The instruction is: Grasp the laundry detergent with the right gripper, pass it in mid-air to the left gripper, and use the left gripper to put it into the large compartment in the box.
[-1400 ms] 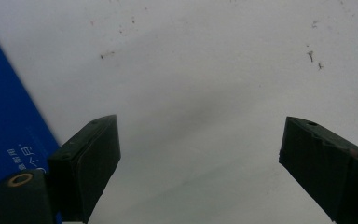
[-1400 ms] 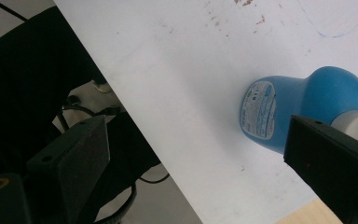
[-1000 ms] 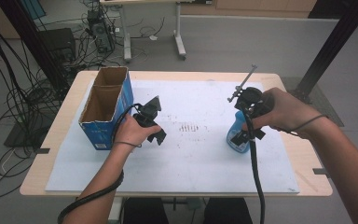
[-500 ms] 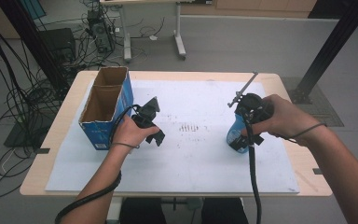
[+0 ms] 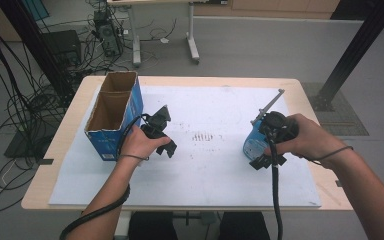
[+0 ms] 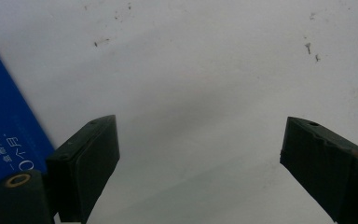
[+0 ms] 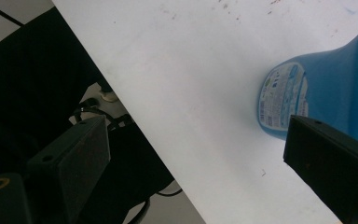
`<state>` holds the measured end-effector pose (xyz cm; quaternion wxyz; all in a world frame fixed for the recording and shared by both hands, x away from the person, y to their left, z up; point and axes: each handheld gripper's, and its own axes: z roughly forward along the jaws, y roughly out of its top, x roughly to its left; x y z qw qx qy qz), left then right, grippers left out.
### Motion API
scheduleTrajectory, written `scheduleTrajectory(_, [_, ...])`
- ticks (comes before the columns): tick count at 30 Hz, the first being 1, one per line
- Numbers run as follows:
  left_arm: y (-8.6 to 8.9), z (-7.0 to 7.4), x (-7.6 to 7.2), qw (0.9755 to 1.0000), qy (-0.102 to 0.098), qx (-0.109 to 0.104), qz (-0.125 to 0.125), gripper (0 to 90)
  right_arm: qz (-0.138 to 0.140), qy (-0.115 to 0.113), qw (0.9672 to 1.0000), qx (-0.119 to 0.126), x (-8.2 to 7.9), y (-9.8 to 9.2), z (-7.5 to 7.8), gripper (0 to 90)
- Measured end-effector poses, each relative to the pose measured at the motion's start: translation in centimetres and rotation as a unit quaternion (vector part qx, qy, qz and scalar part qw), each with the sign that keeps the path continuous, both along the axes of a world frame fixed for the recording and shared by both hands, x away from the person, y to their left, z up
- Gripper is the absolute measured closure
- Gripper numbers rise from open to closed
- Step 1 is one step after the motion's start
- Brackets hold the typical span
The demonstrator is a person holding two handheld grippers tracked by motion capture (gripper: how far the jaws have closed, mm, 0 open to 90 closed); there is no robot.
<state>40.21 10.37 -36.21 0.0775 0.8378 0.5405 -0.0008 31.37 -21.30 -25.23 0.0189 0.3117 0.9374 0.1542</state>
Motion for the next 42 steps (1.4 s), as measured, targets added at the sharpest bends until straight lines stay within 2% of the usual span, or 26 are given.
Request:
scheduleTrajectory(11, [-0.3, 0.2, 0.5, 1.0, 0.001, 0.002, -0.005, 11.9, -0.018, 0.001, 0.9998, 0.009, -0.6, -1.6, -2.2, 7.2])
scheduleTrajectory(17, [-0.3, 0.4, 0.6, 1.0, -0.002, 0.002, -0.001, 11.9, -0.024, 0.011, 0.9996, 0.009, -0.8, -2.5, -3.4, 7.2])
scheduleTrajectory(27, [0.0, 0.4, 0.6, 1.0, -0.003, 0.004, -0.001, 12.0, -0.031, 0.015, 0.9994, 0.007, -1.1, -3.4, -4.3, 7.2])
scheduleTrajectory(42, [0.4, 0.6, 0.5, 1.0, 0.0, -0.009, 0.002, 12.0, -0.041, 0.015, 0.999, 0.0, -1.6, -4.5, -5.3, 7.1])
